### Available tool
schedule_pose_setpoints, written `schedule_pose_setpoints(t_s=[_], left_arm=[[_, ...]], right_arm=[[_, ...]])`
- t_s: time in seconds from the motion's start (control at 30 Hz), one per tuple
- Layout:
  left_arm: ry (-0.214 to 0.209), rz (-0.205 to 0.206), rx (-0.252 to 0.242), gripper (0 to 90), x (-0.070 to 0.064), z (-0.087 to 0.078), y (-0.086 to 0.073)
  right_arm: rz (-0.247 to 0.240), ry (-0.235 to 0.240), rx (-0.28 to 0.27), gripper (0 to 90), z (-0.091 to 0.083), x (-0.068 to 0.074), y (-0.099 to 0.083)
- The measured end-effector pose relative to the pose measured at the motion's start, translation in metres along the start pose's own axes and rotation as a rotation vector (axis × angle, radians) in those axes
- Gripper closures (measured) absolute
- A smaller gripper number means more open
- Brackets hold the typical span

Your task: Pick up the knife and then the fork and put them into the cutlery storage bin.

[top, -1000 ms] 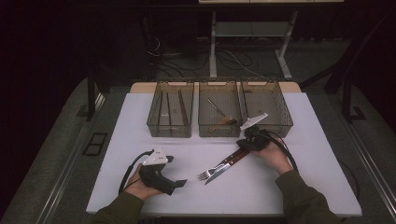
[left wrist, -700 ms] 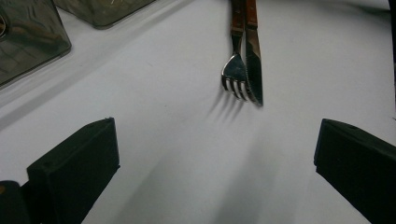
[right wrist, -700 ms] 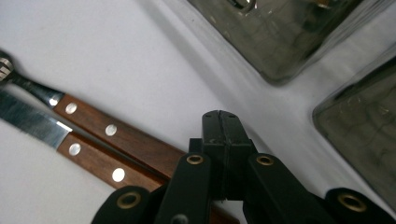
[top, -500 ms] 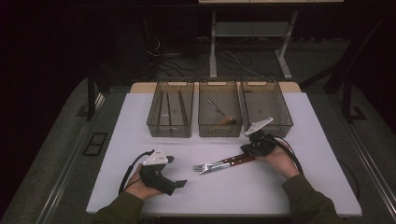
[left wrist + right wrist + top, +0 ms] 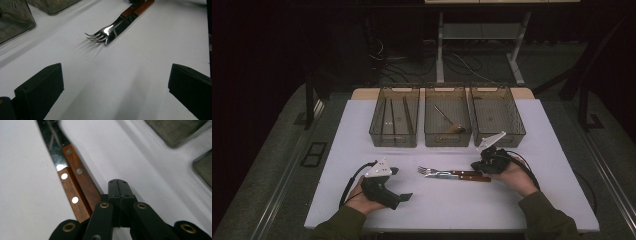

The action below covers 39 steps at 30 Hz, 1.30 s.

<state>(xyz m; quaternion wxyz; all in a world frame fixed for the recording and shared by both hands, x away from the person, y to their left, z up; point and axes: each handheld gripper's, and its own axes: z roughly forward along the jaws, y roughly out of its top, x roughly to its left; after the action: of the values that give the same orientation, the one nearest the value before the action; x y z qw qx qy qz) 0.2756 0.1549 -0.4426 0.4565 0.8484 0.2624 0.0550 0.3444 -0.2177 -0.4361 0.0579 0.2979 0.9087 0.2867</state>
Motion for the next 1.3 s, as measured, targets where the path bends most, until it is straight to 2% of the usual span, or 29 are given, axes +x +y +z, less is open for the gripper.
schedule_pose_setpoints(t_s=[0.3,0.4,0.57,0.67,0.83,0.93,1.07,1.3], left_arm=[[-0.003,0.0,0.003,0.0,0.0,0.0,0.0],[-0.004,-0.002,0.003,0.0,-0.001,0.001,0.0],[-0.004,0.002,0.006,0.0,-0.001,0.0,0.0],[-0.004,0.003,0.007,0.0,0.0,0.0,0.0],[-0.005,0.002,0.007,0.0,0.0,0.001,0.0],[-0.005,0.004,0.008,0.0,-0.001,0.001,0.0],[-0.005,0.005,0.009,0.0,-0.001,0.001,0.0],[-0.006,0.004,0.008,0.0,-0.001,0.001,0.0]], right_arm=[[-0.032,0.029,0.019,90.0,-0.005,0.012,-0.006],[-0.043,0.024,0.023,90.0,-0.006,0.016,-0.008],[-0.03,0.024,0.012,89.9,-0.008,0.016,-0.009],[-0.005,0.046,-0.026,84.3,-0.017,0.014,-0.009],[-0.004,0.084,-0.056,75.2,-0.032,0.021,-0.008],[-0.032,0.095,-0.051,75.0,-0.034,0.031,-0.006],[-0.073,0.094,-0.028,75.9,-0.027,0.043,-0.002],[-0.122,0.063,0.01,76.8,-0.011,0.048,0.0]])
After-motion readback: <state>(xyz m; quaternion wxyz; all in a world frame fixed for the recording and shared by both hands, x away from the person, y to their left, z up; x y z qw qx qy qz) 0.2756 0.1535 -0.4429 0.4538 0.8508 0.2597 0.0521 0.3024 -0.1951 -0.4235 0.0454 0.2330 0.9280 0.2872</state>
